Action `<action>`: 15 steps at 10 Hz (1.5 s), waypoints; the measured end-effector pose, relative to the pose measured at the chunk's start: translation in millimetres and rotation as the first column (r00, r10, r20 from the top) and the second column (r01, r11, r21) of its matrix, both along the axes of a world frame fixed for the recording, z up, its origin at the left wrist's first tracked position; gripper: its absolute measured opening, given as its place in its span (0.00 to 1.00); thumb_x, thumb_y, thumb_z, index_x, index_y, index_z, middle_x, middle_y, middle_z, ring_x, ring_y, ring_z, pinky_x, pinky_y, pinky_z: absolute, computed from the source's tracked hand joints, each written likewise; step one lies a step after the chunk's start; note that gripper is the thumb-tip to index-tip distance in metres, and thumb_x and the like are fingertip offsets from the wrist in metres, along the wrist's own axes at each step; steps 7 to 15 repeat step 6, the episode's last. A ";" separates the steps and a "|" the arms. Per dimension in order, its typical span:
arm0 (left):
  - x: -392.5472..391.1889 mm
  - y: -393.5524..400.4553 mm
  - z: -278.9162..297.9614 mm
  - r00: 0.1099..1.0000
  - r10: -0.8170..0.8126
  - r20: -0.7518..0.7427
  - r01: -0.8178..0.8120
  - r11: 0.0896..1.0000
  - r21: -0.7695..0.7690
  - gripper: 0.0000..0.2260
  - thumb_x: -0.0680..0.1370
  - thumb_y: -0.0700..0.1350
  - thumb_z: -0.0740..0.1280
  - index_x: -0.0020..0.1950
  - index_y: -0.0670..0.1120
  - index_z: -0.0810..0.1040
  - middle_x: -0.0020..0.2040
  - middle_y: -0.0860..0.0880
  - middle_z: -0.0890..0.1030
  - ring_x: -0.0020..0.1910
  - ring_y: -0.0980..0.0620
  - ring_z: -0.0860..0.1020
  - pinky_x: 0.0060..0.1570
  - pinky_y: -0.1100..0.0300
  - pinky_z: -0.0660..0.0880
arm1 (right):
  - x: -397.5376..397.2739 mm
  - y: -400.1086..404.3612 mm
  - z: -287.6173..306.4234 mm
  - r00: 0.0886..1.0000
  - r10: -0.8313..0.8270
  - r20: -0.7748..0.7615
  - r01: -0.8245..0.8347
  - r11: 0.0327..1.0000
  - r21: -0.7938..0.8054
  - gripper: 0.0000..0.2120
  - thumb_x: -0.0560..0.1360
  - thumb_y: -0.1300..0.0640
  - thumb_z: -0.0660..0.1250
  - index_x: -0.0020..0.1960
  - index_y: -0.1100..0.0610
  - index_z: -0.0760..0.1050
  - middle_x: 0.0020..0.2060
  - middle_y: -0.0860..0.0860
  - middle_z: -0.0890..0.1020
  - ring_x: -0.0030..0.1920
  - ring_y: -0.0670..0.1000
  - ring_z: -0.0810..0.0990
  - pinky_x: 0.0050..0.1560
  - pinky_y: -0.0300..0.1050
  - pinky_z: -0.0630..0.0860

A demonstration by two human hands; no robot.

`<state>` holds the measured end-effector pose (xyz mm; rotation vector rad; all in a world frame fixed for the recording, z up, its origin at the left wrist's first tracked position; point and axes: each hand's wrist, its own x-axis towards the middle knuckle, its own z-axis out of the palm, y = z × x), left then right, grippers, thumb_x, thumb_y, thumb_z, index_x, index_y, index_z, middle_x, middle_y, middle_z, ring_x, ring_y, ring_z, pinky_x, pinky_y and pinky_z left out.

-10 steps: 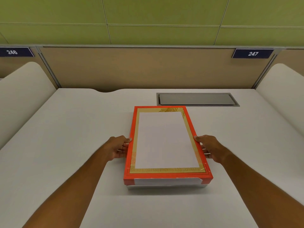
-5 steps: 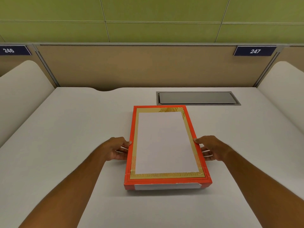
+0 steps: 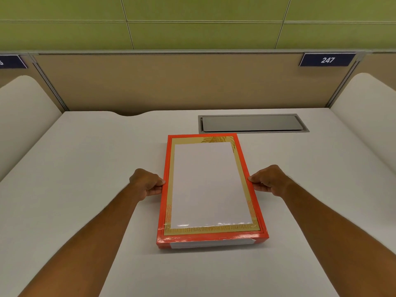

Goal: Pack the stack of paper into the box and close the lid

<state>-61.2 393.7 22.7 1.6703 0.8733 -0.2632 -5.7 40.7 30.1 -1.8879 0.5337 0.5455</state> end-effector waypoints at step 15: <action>-14.7 -25.8 6.8 0.939 -0.281 0.199 0.117 0.805 0.581 0.09 0.72 0.44 0.74 0.48 0.41 0.82 0.47 0.44 0.84 0.47 0.44 0.83 0.51 0.51 0.80 | -15.2 17.6 0.1 0.920 0.149 0.362 -0.009 0.932 -0.362 0.19 0.75 0.49 0.70 0.57 0.63 0.80 0.55 0.59 0.83 0.55 0.60 0.82 0.59 0.56 0.78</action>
